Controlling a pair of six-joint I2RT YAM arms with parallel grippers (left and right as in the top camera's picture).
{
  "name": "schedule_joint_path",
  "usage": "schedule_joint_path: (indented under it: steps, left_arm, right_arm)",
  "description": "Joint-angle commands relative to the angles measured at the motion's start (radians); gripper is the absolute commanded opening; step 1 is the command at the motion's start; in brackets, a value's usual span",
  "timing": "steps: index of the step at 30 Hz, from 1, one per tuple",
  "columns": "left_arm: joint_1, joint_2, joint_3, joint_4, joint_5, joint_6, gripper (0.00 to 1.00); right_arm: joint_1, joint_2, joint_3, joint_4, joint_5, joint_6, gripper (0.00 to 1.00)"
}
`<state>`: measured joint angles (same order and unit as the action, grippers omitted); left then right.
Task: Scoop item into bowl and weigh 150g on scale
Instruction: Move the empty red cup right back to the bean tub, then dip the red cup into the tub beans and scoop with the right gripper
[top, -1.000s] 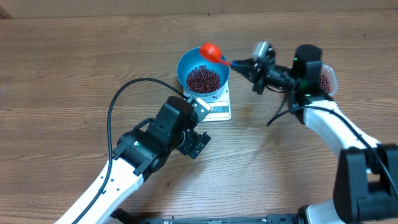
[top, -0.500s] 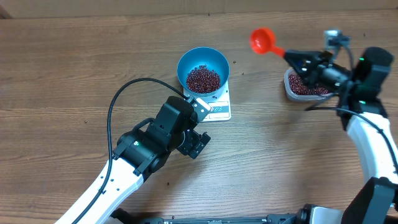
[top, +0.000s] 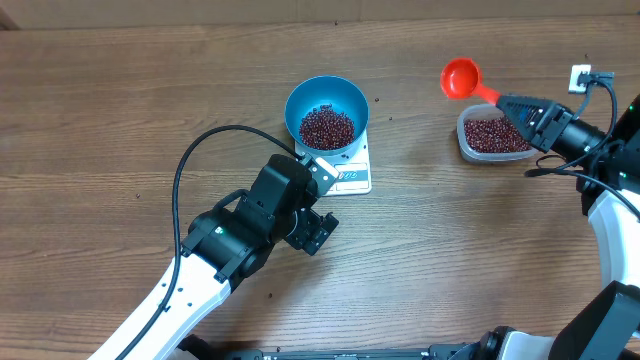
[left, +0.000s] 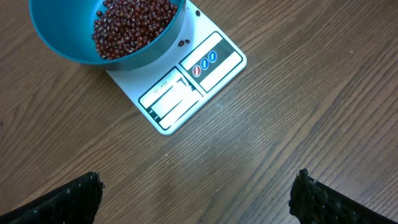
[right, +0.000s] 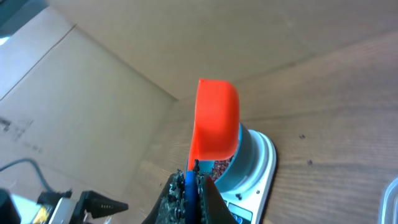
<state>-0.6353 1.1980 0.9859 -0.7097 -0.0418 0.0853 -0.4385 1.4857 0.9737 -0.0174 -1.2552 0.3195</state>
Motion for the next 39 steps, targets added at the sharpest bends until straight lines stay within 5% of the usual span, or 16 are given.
schedule_joint_path:
  steps: [1,18,39]
  left_arm:
    - [0.002,0.01,-0.002,0.004,-0.007,0.012,0.99]
    - [0.002,0.01,-0.002,0.004,-0.007,0.012,0.99]
    - [0.002,0.01,-0.002,0.004,-0.007,0.012,0.99]
  right_arm:
    - [-0.004,-0.042,0.003,-0.054,0.095,-0.022,0.04]
    - [0.009,-0.223,0.088,-0.616,0.951,-0.299,0.04]
    - [0.151,-0.001,0.087,-0.486,1.103,-0.494,0.04]
